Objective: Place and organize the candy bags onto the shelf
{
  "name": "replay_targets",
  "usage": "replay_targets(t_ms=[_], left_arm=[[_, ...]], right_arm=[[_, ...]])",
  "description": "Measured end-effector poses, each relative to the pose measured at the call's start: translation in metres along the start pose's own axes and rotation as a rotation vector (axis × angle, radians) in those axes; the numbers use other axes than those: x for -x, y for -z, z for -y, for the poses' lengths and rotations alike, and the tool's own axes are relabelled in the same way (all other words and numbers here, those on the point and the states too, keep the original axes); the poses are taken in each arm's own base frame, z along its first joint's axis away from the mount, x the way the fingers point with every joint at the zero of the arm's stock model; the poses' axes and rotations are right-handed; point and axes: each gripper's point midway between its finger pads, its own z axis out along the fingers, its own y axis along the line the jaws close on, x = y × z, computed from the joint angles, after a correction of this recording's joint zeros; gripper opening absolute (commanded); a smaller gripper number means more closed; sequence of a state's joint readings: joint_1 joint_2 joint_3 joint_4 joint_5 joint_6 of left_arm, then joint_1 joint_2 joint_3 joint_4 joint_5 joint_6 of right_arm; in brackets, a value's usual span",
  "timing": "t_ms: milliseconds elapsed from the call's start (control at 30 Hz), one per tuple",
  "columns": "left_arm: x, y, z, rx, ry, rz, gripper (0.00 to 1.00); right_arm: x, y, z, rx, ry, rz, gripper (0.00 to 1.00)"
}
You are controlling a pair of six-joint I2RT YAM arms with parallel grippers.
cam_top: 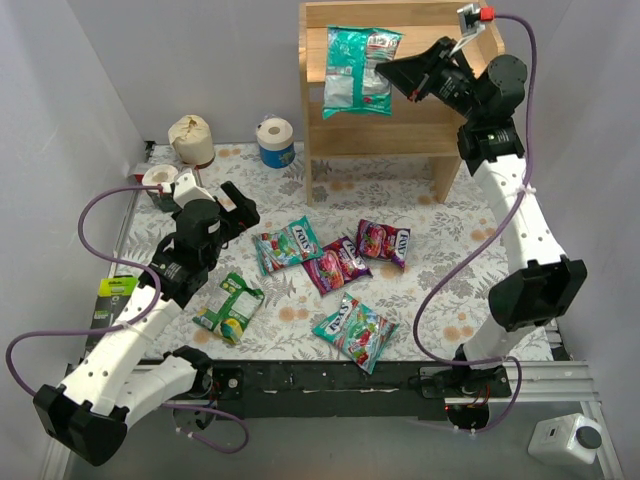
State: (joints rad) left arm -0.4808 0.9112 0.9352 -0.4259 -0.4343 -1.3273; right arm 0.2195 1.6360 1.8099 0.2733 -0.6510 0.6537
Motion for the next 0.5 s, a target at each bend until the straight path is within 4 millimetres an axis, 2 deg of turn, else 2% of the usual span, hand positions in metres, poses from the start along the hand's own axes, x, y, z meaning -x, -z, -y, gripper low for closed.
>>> replay_targets(t_ms=[300,400,500], left_arm=[[-0.004,-0.002,-0.003,0.011,-0.005,-0.006,0.98],[-0.004,-0.002,-0.004,0.011,-0.005,-0.007,0.98],[-0.005,-0.002,-0.004,0.012,-0.005,-0.008,0.98]], right_arm=[[0.048,-0.048,0.024,0.051,0.070,0.115,0.01],[0.047,-0.055,0.039,0.032,0.063,0.134,0.01],[0.037,-0.060,0.059,0.001,0.046,0.131,0.01]])
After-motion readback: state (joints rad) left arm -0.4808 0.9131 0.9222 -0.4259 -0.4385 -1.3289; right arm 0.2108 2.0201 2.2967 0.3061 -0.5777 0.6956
